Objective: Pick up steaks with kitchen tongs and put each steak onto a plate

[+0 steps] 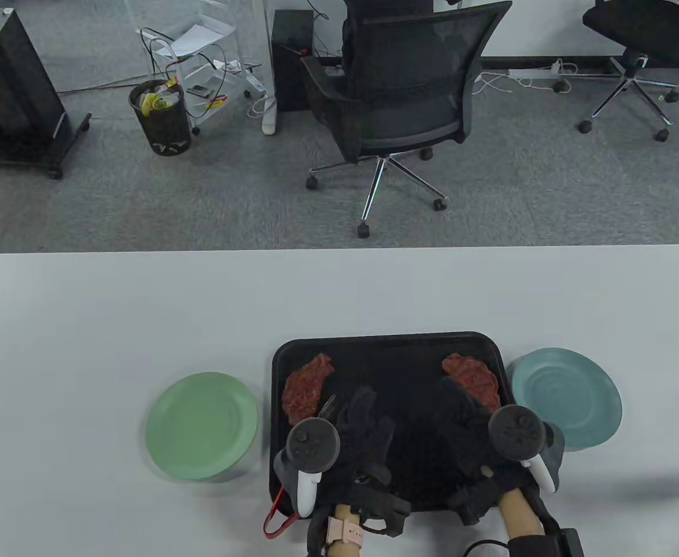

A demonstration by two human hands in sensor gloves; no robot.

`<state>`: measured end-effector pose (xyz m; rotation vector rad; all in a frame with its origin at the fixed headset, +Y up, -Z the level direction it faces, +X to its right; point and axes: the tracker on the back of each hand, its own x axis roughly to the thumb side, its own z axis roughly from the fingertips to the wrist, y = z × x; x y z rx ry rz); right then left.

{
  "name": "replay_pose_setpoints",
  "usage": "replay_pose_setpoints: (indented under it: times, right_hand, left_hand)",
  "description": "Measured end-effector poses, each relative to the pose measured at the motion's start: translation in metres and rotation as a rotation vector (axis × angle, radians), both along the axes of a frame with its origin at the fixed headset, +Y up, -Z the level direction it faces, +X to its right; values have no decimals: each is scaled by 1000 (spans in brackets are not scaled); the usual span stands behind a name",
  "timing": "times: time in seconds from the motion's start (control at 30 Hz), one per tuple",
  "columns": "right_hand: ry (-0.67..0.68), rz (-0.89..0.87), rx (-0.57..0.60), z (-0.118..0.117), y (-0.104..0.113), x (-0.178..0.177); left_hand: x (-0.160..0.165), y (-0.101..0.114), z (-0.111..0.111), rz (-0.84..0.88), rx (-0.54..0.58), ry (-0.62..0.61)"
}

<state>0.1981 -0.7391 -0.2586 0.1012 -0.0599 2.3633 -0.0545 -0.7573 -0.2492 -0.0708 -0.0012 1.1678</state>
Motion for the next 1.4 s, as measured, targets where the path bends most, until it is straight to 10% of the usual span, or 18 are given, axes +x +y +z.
replay_pose_setpoints:
  times: [1.4]
  right_hand:
    - [57,70,-1,3,-6,1]
  left_hand:
    - [1,17,7,48,74,-8]
